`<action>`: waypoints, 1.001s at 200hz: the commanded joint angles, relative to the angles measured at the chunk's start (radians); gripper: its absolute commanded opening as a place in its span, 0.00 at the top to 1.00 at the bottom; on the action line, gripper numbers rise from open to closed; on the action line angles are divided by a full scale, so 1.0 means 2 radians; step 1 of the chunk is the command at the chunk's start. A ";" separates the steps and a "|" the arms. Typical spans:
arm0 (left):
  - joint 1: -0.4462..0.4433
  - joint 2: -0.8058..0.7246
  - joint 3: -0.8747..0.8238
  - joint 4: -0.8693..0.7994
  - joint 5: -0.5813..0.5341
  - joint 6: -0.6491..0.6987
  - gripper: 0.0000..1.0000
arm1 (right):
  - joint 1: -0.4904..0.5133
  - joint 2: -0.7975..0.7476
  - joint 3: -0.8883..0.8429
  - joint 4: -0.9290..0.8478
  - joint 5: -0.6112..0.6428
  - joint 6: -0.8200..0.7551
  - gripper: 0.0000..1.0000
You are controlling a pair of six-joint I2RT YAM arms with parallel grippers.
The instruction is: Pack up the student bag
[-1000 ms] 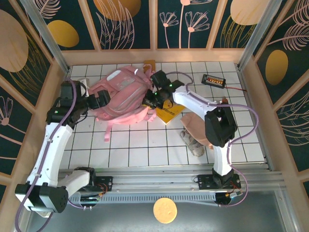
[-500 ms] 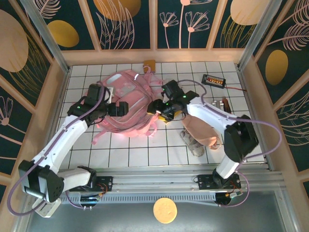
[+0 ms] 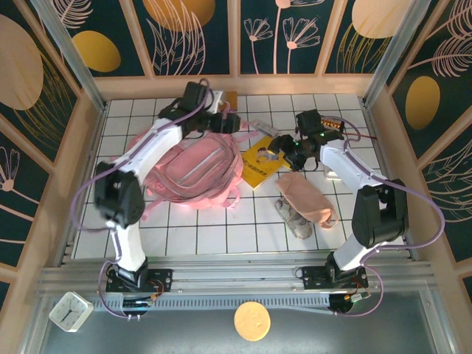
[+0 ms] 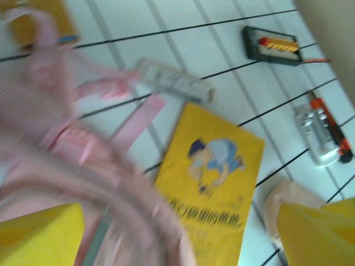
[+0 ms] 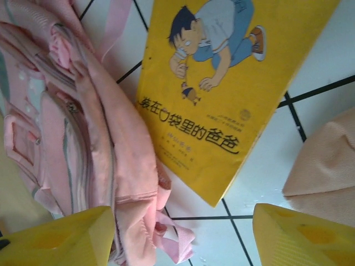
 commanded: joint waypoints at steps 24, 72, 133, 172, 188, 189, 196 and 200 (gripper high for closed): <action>-0.037 0.164 0.150 -0.022 0.079 -0.034 0.17 | -0.022 0.056 -0.012 0.041 -0.027 -0.010 0.34; -0.060 0.261 0.248 -0.079 0.016 -0.007 0.18 | -0.028 0.107 0.007 0.039 -0.023 -0.018 0.35; -0.064 0.304 0.286 -0.108 -0.089 0.033 0.21 | -0.031 0.126 -0.016 0.067 -0.032 -0.010 0.37; -0.064 0.301 0.240 -0.119 -0.040 0.045 0.30 | -0.032 0.131 -0.030 0.085 -0.026 -0.002 0.42; -0.064 0.287 0.202 -0.114 -0.018 0.043 0.33 | -0.034 0.137 -0.031 0.097 -0.024 0.004 0.43; -0.064 0.286 0.200 -0.113 -0.017 0.043 0.33 | -0.035 0.138 -0.031 0.097 -0.024 0.004 0.43; -0.064 0.280 0.185 -0.112 -0.017 0.042 0.33 | -0.035 0.142 -0.029 0.099 -0.021 0.006 0.43; -0.064 0.276 0.177 -0.111 -0.018 0.043 0.33 | -0.036 0.145 -0.027 0.099 -0.019 0.006 0.43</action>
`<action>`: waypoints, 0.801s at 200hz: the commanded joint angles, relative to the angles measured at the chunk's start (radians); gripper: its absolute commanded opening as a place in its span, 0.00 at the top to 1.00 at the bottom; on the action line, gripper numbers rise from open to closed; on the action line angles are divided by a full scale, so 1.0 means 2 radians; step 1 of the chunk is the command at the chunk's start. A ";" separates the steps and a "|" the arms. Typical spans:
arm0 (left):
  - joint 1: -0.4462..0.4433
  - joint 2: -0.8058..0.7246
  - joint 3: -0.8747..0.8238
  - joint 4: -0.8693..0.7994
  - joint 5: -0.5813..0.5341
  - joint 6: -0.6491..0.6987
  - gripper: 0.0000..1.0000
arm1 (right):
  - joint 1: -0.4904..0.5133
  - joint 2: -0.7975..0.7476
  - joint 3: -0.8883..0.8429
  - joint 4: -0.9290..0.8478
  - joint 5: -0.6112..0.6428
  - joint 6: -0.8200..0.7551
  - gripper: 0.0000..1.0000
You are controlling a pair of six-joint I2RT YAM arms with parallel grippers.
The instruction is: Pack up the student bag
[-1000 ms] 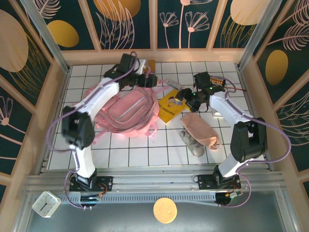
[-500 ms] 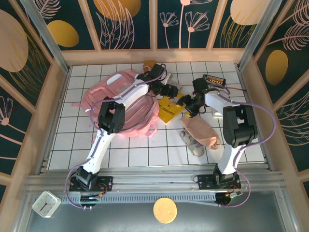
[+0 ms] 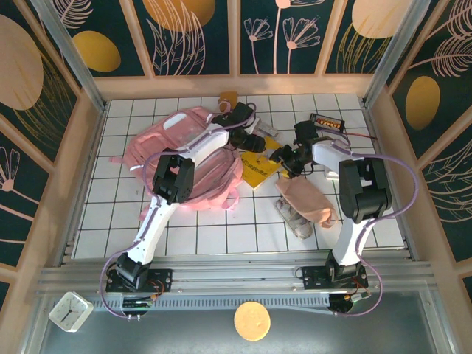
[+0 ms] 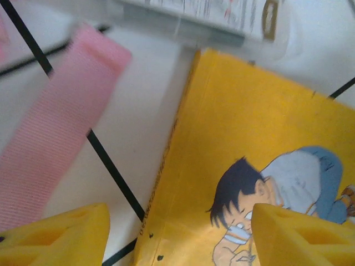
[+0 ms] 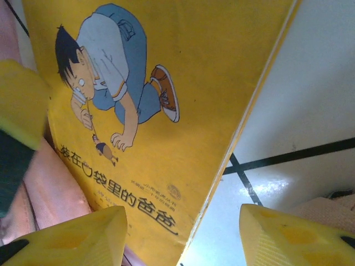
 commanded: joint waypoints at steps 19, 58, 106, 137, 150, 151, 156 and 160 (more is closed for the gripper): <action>0.000 -0.025 -0.067 -0.035 0.036 0.007 0.33 | -0.010 0.035 0.005 0.018 0.019 0.005 0.43; 0.000 -0.037 -0.098 -0.025 0.105 -0.008 0.36 | -0.016 0.070 0.022 0.031 0.027 0.004 0.44; 0.000 -0.050 -0.110 -0.011 0.154 -0.030 0.41 | -0.023 0.078 0.014 0.064 0.018 0.004 0.54; 0.000 -0.077 -0.141 0.025 0.193 -0.056 0.44 | -0.029 0.068 0.001 0.084 0.006 -0.013 0.54; 0.000 -0.088 -0.147 0.040 0.205 -0.071 0.44 | -0.030 0.066 0.003 0.089 -0.003 -0.025 0.54; 0.000 -0.089 -0.147 0.042 0.206 -0.072 0.44 | -0.029 0.066 0.004 0.090 -0.003 -0.026 0.54; 0.000 -0.092 -0.147 0.047 0.211 -0.077 0.46 | -0.029 0.066 0.006 0.091 -0.009 -0.030 0.54; 0.000 -0.094 -0.147 0.051 0.214 -0.082 0.47 | -0.030 0.067 0.007 0.093 -0.013 -0.033 0.54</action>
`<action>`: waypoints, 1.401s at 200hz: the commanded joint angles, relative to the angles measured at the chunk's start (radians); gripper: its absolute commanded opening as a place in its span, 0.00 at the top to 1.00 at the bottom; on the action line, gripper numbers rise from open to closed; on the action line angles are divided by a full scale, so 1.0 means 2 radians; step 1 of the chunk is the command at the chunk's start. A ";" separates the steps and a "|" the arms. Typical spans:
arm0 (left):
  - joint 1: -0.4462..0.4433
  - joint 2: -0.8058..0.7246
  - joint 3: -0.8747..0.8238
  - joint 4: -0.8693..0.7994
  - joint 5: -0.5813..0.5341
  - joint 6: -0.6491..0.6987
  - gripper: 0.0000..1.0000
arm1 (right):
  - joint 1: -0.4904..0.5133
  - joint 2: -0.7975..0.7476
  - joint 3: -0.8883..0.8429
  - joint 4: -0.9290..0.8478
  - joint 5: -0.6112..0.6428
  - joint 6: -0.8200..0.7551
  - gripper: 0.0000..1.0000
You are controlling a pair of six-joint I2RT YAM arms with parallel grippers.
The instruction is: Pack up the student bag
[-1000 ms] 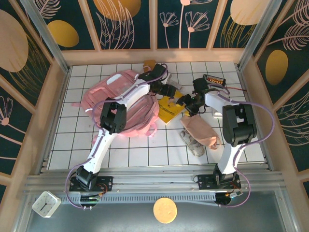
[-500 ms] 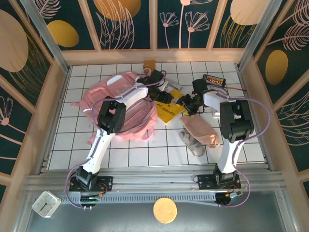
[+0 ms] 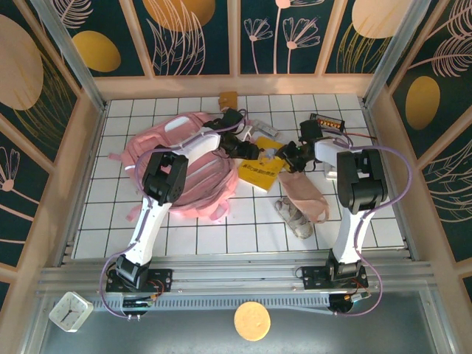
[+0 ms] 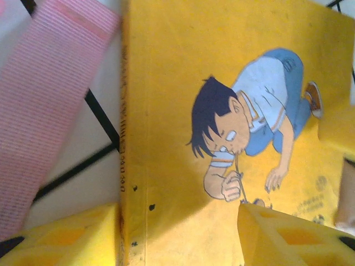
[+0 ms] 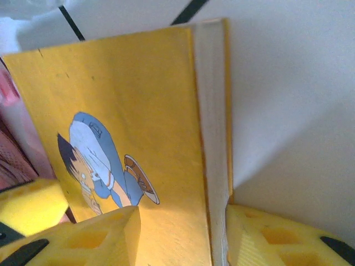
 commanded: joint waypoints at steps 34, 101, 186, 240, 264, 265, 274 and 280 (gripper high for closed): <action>-0.017 -0.048 -0.021 0.054 0.130 -0.085 0.52 | 0.001 0.008 -0.012 0.054 -0.034 -0.050 0.54; -0.017 -0.058 -0.043 0.096 0.144 -0.116 0.56 | -0.001 -0.027 -0.036 0.070 -0.031 -0.076 0.93; -0.005 -0.098 -0.075 0.053 0.041 -0.073 0.02 | -0.001 -0.100 -0.028 0.062 -0.030 -0.074 1.00; 0.038 -0.173 -0.183 0.179 0.089 -0.142 0.01 | -0.002 -0.153 -0.030 0.102 -0.103 -0.065 1.00; 0.040 -0.177 -0.177 0.182 0.120 -0.136 0.01 | -0.004 -0.171 -0.028 0.132 -0.139 -0.044 1.00; 0.040 -0.178 -0.177 0.183 0.122 -0.137 0.01 | -0.004 -0.172 -0.028 0.134 -0.141 -0.043 1.00; 0.042 -0.183 -0.189 0.204 0.133 -0.149 0.01 | -0.005 -0.176 -0.028 0.149 -0.159 -0.031 1.00; 0.044 -0.187 -0.198 0.223 0.143 -0.160 0.01 | -0.005 -0.179 -0.028 0.162 -0.170 -0.021 1.00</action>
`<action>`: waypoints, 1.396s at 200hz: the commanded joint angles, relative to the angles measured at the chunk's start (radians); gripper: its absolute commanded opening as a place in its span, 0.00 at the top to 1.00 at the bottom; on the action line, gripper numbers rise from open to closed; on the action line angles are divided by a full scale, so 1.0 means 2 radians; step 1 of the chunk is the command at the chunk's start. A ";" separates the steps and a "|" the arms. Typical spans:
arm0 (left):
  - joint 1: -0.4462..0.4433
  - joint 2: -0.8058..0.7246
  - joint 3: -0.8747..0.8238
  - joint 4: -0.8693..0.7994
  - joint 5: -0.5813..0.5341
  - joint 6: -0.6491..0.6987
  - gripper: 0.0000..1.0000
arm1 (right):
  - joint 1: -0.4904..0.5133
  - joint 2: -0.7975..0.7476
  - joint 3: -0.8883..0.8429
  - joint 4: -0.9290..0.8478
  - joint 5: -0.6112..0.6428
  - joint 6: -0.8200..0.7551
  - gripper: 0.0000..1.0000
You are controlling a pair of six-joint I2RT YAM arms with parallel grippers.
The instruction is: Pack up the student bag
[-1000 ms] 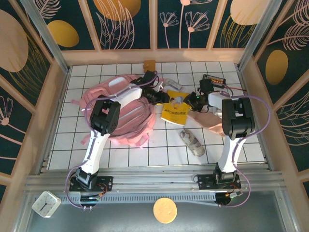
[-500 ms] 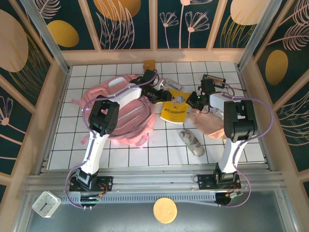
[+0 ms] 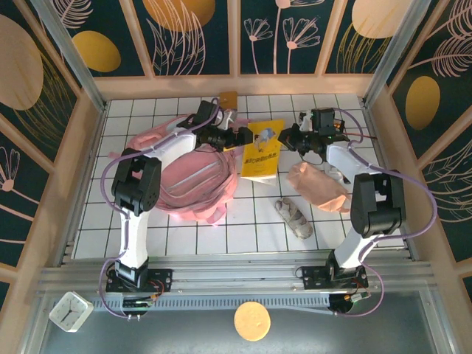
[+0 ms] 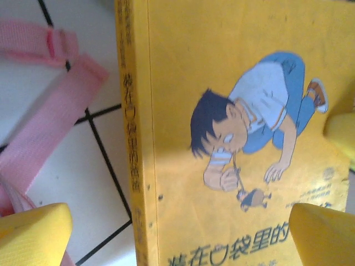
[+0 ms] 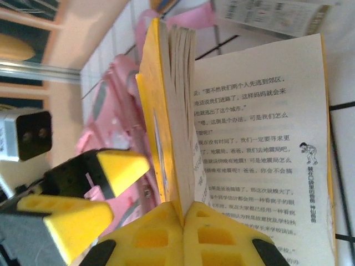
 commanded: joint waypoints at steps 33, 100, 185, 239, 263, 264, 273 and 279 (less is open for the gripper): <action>0.002 -0.045 -0.054 0.116 0.081 -0.061 0.01 | -0.003 -0.040 -0.007 0.143 -0.114 0.095 1.00; 0.005 -0.076 -0.101 0.198 0.114 -0.117 0.33 | 0.004 -0.044 -0.022 0.154 -0.110 0.104 1.00; 0.011 -0.107 -0.109 0.200 0.146 -0.138 1.00 | -0.012 -0.068 -0.003 0.014 -0.059 -0.001 0.39; 0.011 -0.132 -0.115 0.332 0.199 -0.253 1.00 | -0.039 -0.104 -0.027 -0.005 -0.158 -0.073 0.01; 0.011 -0.141 -0.124 0.404 0.213 -0.315 1.00 | -0.038 -0.115 -0.062 0.080 -0.199 -0.039 0.01; 0.011 -0.141 -0.125 0.406 0.213 -0.318 1.00 | -0.038 -0.115 -0.063 0.084 -0.200 -0.037 0.01; 0.011 -0.144 -0.128 0.425 0.218 -0.333 1.00 | -0.036 -0.113 -0.070 0.117 -0.211 -0.019 0.01; 0.011 -0.146 -0.132 0.440 0.222 -0.345 1.00 | -0.034 -0.112 -0.073 0.137 -0.217 -0.008 0.01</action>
